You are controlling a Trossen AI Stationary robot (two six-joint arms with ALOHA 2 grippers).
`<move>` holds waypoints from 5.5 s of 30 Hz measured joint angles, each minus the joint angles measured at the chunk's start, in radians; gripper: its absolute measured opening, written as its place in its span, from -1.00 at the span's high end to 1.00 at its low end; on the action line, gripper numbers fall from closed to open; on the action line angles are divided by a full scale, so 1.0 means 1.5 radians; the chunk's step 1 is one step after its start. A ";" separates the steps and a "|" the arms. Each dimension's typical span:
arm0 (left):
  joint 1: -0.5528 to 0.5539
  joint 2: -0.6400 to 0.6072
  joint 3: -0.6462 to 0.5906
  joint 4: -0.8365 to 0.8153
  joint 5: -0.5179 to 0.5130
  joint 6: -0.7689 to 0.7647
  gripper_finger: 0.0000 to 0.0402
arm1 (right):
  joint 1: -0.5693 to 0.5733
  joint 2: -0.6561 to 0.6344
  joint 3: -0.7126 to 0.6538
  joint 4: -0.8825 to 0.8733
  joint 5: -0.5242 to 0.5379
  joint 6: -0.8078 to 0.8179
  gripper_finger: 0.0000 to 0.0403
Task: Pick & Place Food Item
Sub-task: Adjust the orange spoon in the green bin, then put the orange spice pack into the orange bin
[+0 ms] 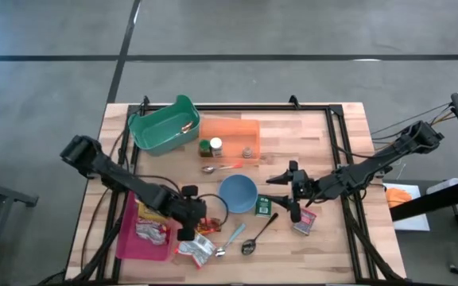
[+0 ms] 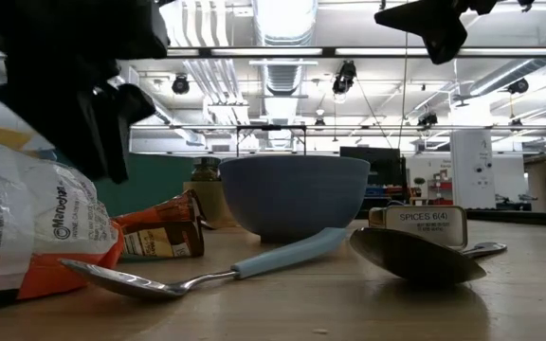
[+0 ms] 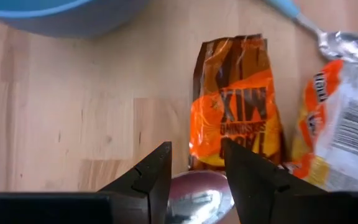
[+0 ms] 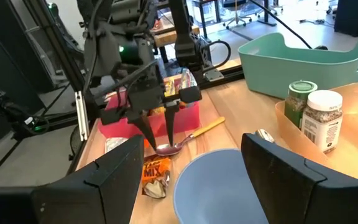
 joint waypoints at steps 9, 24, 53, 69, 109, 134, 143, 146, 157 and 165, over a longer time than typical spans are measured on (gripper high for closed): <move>-0.027 0.053 0.008 0.002 -0.001 0.028 0.27 | 0.000 0.008 0.000 0.008 0.000 0.002 -0.32; -0.113 0.038 0.033 0.003 -0.018 0.015 0.27 | 0.000 0.008 0.000 0.008 -0.002 0.002 -0.32; -0.053 0.049 -0.005 0.008 0.016 -0.066 0.02 | 0.000 0.008 0.000 0.011 -0.001 0.002 -0.32; -0.053 0.048 -0.065 0.060 0.026 -0.085 -0.41 | 0.000 0.008 0.000 0.011 -0.001 0.002 -0.32; -0.055 0.007 -0.040 0.112 -0.031 -0.040 1.00 | 0.000 0.008 0.000 0.012 -0.001 0.002 -0.32; -0.035 0.017 -0.050 0.084 -0.068 -0.027 1.00 | 0.000 0.009 0.000 0.016 -0.001 0.002 -0.32; 0.045 0.018 -0.078 0.093 -0.068 0.001 1.00 | 0.000 0.009 0.000 0.023 -0.001 -0.001 -0.32; 0.063 0.018 -0.085 0.093 -0.064 0.010 1.00 | 0.000 0.009 0.000 0.023 -0.001 -0.001 -0.32; 0.077 0.018 -0.088 0.093 -0.062 -0.003 0.96 | 0.000 0.009 0.000 0.022 -0.001 -0.001 -0.32; 0.077 0.018 -0.088 0.091 -0.050 -0.002 0.51 | 0.000 0.009 0.000 0.023 -0.001 0.001 -0.32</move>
